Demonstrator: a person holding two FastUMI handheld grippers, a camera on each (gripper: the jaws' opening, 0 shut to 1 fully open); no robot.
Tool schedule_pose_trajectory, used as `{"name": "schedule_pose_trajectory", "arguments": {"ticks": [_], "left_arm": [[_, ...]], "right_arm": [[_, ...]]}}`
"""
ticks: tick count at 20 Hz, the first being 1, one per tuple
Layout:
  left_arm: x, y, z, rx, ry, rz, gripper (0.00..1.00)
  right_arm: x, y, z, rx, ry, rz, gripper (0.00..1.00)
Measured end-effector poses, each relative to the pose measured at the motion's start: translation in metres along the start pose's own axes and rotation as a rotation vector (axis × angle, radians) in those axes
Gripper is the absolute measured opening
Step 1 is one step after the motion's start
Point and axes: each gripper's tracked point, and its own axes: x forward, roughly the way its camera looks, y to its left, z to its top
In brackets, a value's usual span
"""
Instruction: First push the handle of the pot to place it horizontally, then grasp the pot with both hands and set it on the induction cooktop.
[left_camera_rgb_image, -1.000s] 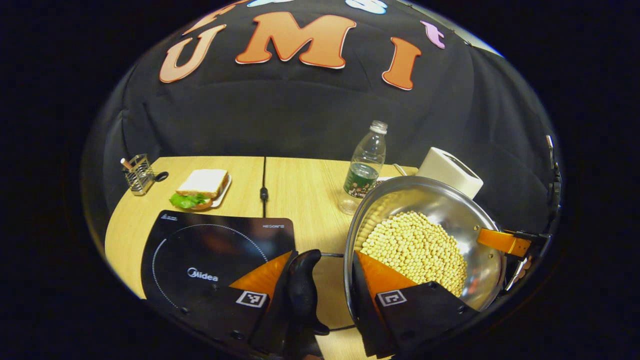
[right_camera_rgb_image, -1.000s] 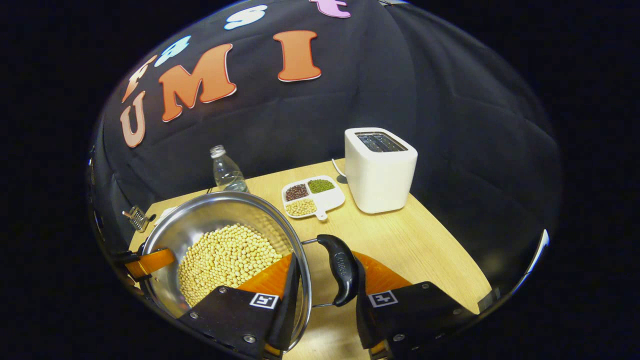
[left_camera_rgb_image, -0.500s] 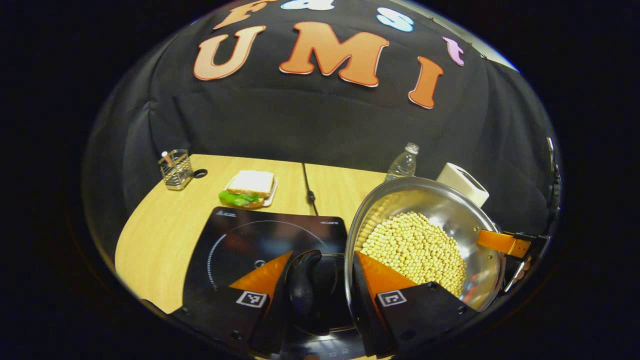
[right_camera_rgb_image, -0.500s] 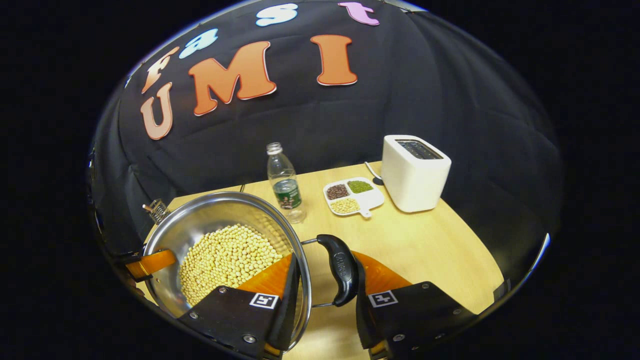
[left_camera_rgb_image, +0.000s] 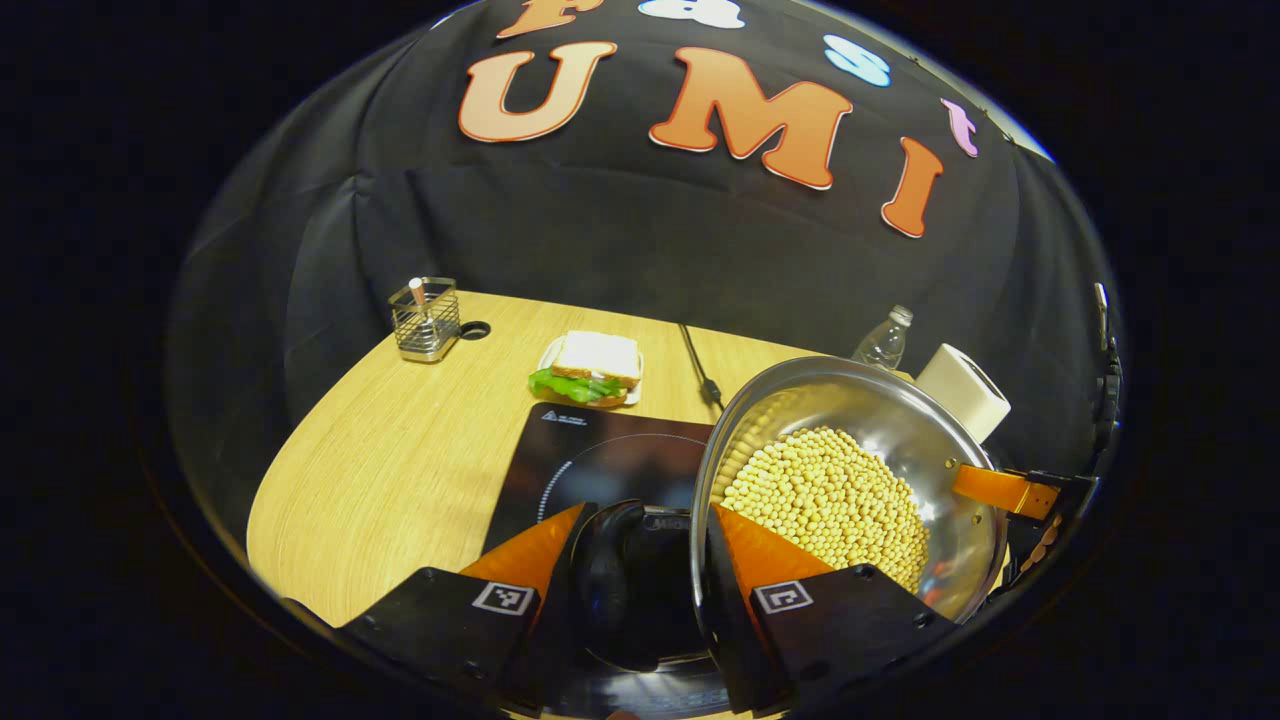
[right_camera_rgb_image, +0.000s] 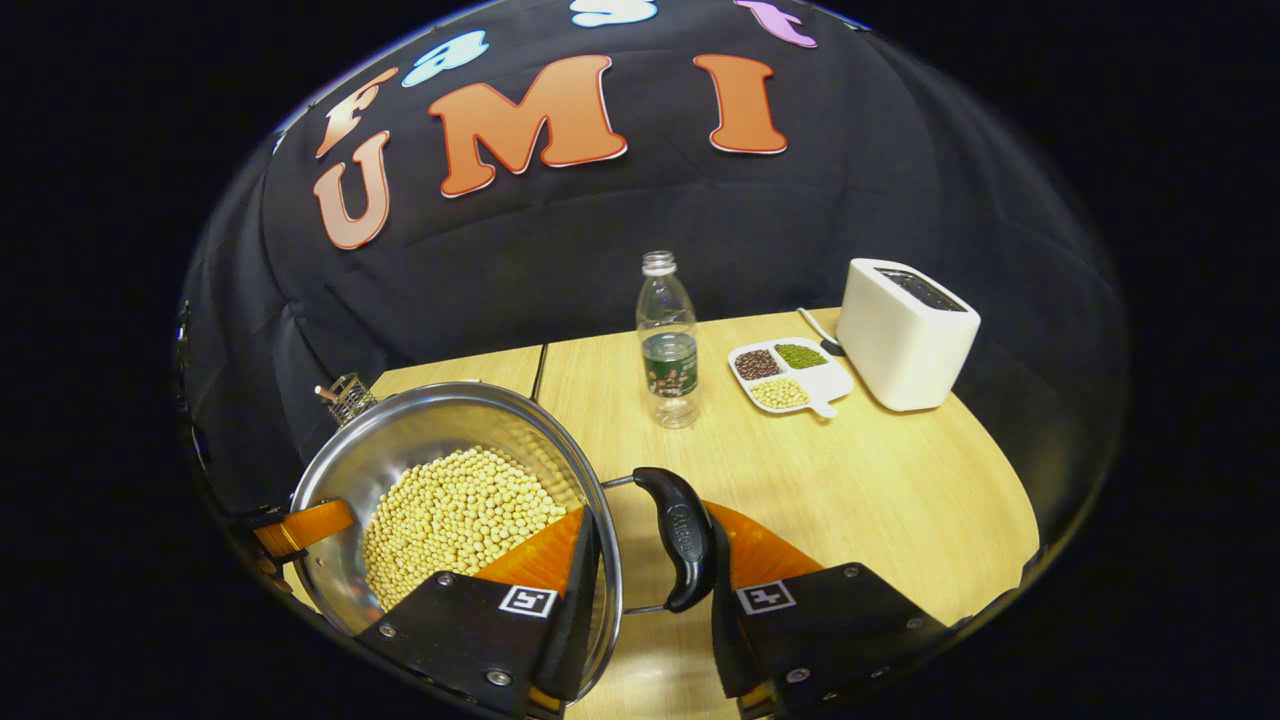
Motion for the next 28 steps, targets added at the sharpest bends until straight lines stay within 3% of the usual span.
{"name": "schedule_pose_trajectory", "arguments": {"ticks": [6, 9, 10, 11, 12, 14, 18, 19, 22, 24, 25, 27, 28], "left_arm": [[0.011, 0.041, 0.001, 0.006, 0.015, 0.028, 0.63], [0.016, 0.055, 0.003, 0.015, 0.017, 0.033, 0.67], [0.017, 0.057, 0.004, 0.013, 0.021, 0.031, 0.63], [0.020, 0.062, 0.004, 0.011, 0.023, 0.030, 0.67], [0.023, 0.067, 0.004, 0.012, 0.023, 0.029, 0.66], [0.030, 0.074, 0.004, 0.018, 0.032, 0.029, 0.68], [0.038, 0.084, -0.001, 0.015, 0.058, 0.042, 0.64], [0.042, 0.087, 0.000, 0.016, 0.056, 0.054, 0.72], [0.038, 0.091, 0.009, 0.026, 0.027, 0.084, 0.75], [0.031, 0.091, 0.033, 0.053, -0.052, 0.093, 0.82], [0.020, 0.088, 0.044, 0.072, -0.089, 0.101, 0.94], [-0.002, 0.077, 0.064, 0.100, -0.148, 0.114, 0.99], [-0.014, 0.070, 0.076, 0.109, -0.181, 0.115, 0.98]], "right_arm": [[0.021, 0.036, -0.014, -0.006, 0.032, 0.024, 0.51], [0.030, 0.050, -0.018, 0.003, 0.047, 0.032, 0.51], [0.032, 0.053, -0.019, 0.004, 0.050, 0.032, 0.51], [0.034, 0.055, -0.021, 0.008, 0.050, 0.033, 0.47], [0.036, 0.059, -0.021, 0.011, 0.053, 0.033, 0.51], [0.039, 0.063, -0.025, 0.015, 0.062, 0.035, 0.51], [0.046, 0.069, -0.035, 0.031, 0.087, 0.036, 0.51], [0.044, 0.072, -0.035, 0.034, 0.080, 0.039, 0.52], [0.040, 0.077, -0.040, 0.015, 0.093, 0.056, 0.57], [0.033, 0.075, -0.032, 0.039, 0.076, 0.085, 0.60], [0.031, 0.073, -0.022, 0.050, 0.046, 0.088, 0.62], [0.017, 0.064, -0.002, 0.071, -0.012, 0.089, 0.74], [0.007, 0.060, 0.007, 0.071, -0.037, 0.092, 0.85]]}}
